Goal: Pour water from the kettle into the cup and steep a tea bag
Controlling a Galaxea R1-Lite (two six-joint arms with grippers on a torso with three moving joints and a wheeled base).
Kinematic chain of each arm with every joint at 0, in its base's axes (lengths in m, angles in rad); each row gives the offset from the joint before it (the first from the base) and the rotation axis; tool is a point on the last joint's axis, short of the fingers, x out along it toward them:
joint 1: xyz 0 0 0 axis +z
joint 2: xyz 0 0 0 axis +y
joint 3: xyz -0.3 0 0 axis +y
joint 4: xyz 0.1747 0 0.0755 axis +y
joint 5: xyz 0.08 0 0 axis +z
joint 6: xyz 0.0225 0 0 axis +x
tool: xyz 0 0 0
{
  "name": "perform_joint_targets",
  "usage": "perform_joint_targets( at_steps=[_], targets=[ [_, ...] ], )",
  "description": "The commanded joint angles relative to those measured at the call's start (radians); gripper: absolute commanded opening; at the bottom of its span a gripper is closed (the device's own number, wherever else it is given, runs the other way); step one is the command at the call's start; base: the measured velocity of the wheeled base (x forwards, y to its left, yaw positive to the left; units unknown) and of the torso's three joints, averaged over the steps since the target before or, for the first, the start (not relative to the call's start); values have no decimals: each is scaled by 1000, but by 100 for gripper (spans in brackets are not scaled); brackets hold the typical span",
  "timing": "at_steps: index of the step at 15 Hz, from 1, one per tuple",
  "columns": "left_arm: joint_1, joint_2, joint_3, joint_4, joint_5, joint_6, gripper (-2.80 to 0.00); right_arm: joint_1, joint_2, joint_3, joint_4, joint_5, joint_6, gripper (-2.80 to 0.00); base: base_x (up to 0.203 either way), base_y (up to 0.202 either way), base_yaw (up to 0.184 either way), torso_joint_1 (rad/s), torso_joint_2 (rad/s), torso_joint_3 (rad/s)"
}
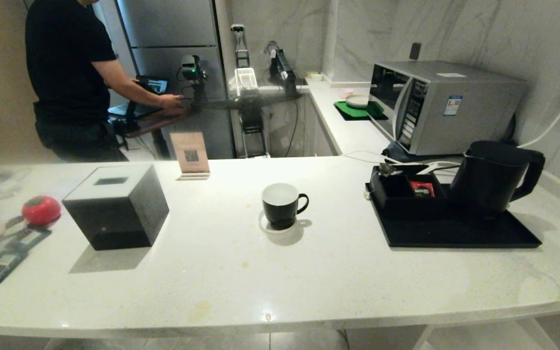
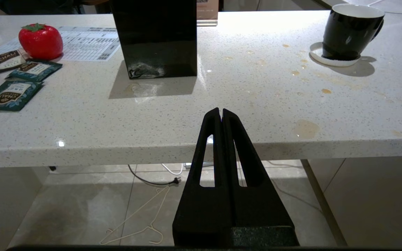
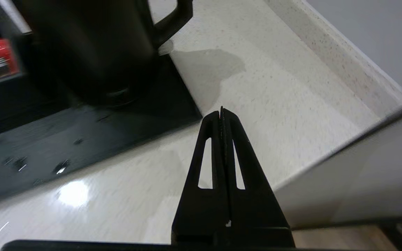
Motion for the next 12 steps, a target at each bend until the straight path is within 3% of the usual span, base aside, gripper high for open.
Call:
perform_joint_targets(
  at_steps=[1,6,12],
  targets=[
    [0,2,0,0,0,0,-280,-7,143,-3,-85,1,-5,0,0,0,0,0,0,0],
    [0,2,0,0,0,-2,-280,-6,292,-5,-327,30,-8,0,0,0,0,0,0,0],
    [0,2,0,0,0,0,-280,-6,401,-47,-480,38,-45,0,0,0,0,0,0,0]
  ],
)
